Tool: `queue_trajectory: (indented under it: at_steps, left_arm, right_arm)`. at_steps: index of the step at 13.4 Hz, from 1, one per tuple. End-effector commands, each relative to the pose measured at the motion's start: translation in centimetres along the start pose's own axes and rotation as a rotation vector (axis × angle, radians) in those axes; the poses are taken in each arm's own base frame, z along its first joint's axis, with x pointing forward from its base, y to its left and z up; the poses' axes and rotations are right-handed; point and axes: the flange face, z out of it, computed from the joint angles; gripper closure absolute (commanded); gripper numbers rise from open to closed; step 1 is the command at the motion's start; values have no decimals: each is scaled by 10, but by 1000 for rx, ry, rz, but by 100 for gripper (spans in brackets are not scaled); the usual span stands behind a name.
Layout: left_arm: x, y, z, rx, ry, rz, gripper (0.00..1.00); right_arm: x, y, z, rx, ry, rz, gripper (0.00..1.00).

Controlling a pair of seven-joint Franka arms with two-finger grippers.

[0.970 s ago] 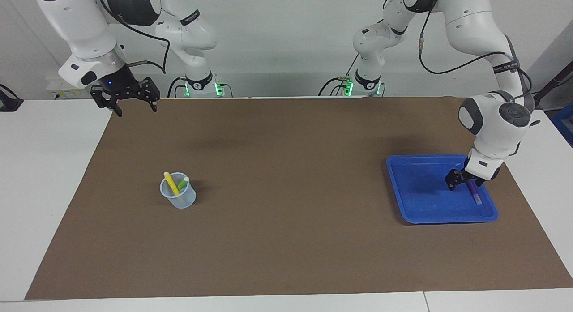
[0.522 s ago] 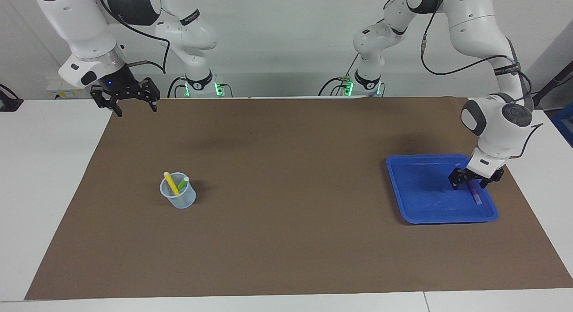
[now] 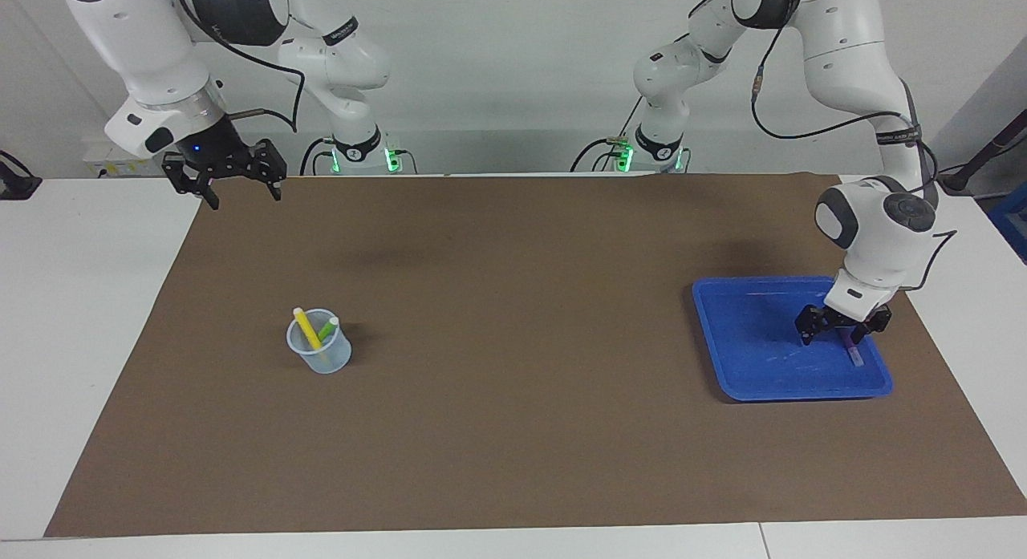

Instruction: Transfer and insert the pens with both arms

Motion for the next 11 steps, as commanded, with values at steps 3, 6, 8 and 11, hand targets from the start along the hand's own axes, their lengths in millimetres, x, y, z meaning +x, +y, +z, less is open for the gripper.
queue_trajectory:
  at_steps: [3,6,8,11]
  left_arm:
    - [-8,-13,1,16,12,25,0]
    - [-12,-18,6,15,15,14,0]
    - [-17,-15,12,13,30,8,0]
    - [-22,-10,18,10,45,-2,0]
  right_arm:
    - [-6,-1,1,-25,13,26,0]
    - [-6,-1,1,-23,13,30,0]
    - [-6,-1,1,-25,13,30,0]
    - [-6,-1,1,-25,13,30,0]
